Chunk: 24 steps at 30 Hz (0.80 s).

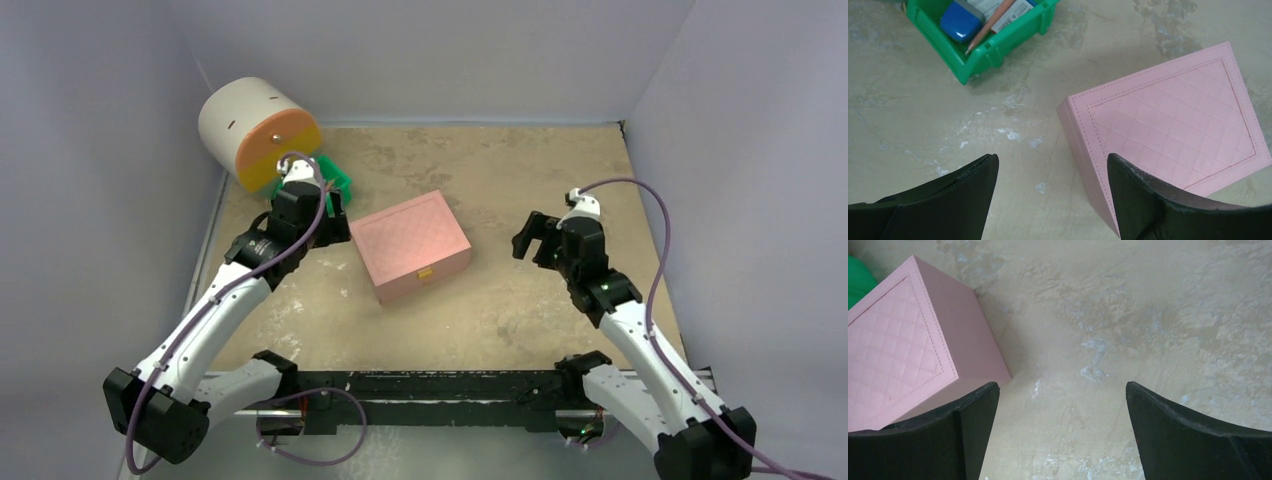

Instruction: Organize the mixed jewelry

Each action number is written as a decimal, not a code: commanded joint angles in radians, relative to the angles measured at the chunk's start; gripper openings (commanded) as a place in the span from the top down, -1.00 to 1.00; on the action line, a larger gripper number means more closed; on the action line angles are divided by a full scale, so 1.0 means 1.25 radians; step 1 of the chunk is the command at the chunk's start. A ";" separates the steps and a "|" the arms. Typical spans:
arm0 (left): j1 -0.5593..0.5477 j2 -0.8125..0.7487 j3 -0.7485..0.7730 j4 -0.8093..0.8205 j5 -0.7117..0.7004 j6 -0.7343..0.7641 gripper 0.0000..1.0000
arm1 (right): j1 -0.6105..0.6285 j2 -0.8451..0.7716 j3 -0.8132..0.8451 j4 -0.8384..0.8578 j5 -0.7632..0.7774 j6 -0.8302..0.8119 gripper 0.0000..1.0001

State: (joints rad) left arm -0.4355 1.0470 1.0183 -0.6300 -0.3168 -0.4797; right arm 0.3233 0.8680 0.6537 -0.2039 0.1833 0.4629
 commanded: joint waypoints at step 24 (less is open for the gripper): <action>0.007 -0.494 -0.198 0.088 0.170 -0.141 -0.60 | -0.002 -0.525 -0.010 -0.198 -0.078 0.058 -0.98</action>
State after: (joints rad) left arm -0.4274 0.4625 0.7738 -0.5091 -0.1059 -0.6453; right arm 0.3191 0.2722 0.5758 -0.4232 0.1101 0.5354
